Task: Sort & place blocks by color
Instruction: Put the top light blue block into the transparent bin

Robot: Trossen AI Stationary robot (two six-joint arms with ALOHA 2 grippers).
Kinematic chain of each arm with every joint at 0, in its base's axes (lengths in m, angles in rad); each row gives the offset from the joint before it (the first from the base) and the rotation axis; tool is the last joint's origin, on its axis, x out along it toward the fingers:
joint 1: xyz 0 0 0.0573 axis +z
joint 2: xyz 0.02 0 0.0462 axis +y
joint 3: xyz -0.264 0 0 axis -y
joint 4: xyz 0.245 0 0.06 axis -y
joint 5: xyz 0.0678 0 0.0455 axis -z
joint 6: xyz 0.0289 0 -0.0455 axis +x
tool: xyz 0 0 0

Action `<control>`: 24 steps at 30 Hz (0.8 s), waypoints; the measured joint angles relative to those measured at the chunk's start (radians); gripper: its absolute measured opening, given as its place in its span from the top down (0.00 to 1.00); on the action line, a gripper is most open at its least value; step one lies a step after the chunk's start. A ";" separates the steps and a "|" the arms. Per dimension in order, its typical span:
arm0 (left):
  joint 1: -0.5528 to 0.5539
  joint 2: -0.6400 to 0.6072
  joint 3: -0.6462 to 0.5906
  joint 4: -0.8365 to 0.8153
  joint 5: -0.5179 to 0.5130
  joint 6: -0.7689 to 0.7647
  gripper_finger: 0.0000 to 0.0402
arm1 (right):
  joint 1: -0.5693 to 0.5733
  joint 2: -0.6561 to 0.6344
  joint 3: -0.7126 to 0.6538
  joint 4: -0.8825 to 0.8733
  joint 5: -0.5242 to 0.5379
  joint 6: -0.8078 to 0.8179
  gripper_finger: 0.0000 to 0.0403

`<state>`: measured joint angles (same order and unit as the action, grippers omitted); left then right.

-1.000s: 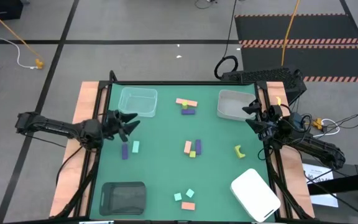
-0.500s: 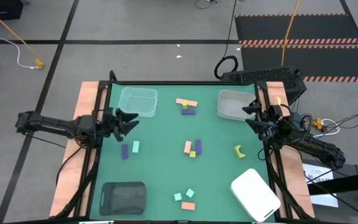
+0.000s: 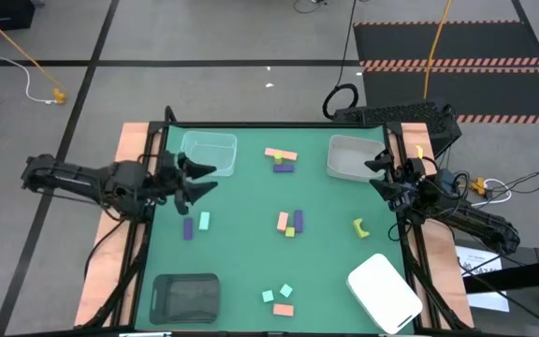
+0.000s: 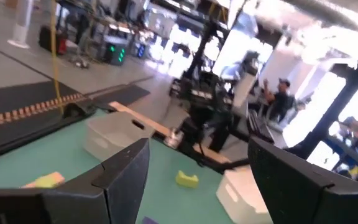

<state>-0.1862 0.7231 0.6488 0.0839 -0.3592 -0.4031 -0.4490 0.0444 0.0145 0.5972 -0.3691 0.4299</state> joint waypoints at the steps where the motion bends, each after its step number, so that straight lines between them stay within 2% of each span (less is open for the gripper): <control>1: -0.005 0.025 0.015 -0.009 0.002 -0.017 0.32 | 0.000 0.000 0.000 0.000 0.000 0.000 0.34; 8: -0.044 0.220 0.076 -0.059 0.001 -0.165 0.32 | 0.000 0.000 0.000 0.000 0.000 0.000 0.34; 13: -0.033 0.350 0.107 -0.104 -0.004 -0.266 0.32 | 0.000 0.000 0.000 0.000 0.000 0.000 0.34; 18: 0.004 0.451 0.176 -0.352 0.013 -0.365 0.32 | 0.000 0.000 0.000 0.000 0.000 0.000 0.34; 24: 0.052 0.561 0.250 -0.625 0.152 -0.535 0.32 | 0.000 0.000 0.000 0.000 0.000 0.000 0.34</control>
<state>-0.1338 1.2845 0.8983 -0.5412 -0.2068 -0.9381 -0.4492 0.0444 0.0147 0.5973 -0.3691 0.4301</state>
